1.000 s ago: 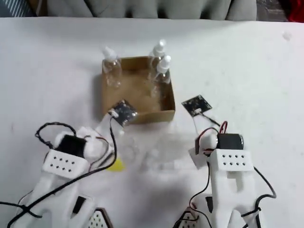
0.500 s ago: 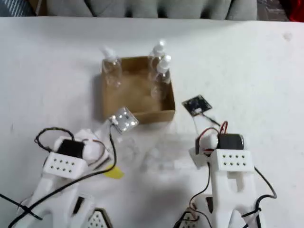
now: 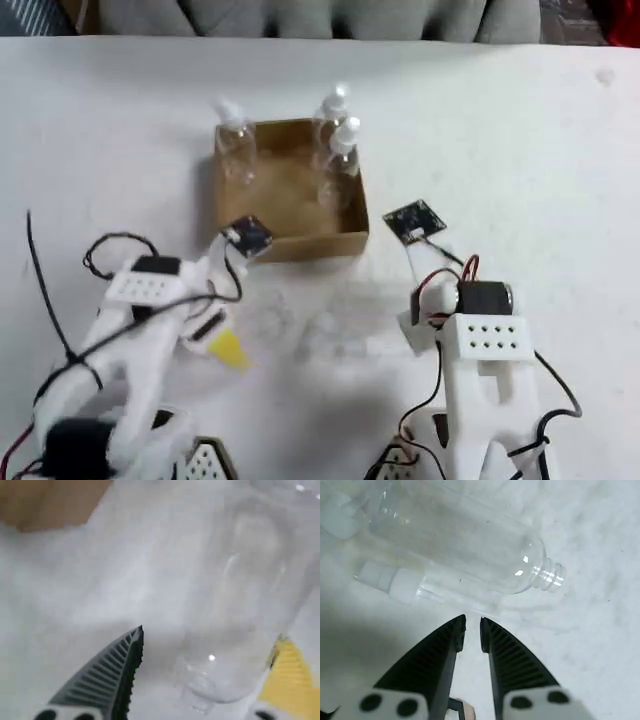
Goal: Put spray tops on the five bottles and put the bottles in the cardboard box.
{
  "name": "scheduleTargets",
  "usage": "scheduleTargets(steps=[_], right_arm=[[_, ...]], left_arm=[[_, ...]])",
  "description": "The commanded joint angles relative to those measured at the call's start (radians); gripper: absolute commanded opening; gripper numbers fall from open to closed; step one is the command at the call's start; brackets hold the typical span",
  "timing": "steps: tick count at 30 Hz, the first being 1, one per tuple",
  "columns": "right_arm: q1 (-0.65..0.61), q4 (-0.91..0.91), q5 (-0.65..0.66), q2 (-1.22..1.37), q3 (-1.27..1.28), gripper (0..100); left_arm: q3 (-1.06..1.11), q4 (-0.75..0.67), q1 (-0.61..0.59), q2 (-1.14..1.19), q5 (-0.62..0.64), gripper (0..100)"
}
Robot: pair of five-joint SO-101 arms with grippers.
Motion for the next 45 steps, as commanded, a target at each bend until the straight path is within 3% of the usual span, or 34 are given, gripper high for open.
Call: scheduleTargets(steps=[1, 5, 12, 27, 38, 45], right_arm=[[0.007, -0.008, 0.009, -0.021, -0.005, 1.7], [0.007, -0.008, 0.009, -0.021, -0.005, 1.7], [0.007, -0.008, 0.009, -0.021, -0.005, 1.7], [0.007, -0.008, 0.009, -0.021, -0.005, 1.7], [0.007, -0.008, 0.009, -0.021, -0.005, 1.7], [0.007, -0.008, 0.009, -0.021, -0.005, 1.7]], left_arm=[[-0.101, -0.015, -0.061, 0.077, -0.014, 24], [-0.103, -0.012, -0.067, 0.071, -0.023, 1], [-0.104, 0.023, -0.111, 0.071, -0.160, 6], [-0.106, 0.031, -0.160, 0.070, -0.164, 6], [-0.293, 0.195, -0.433, 0.077, -0.218, 6], [-0.318, 0.192, -0.545, 0.077, -0.255, 6]])
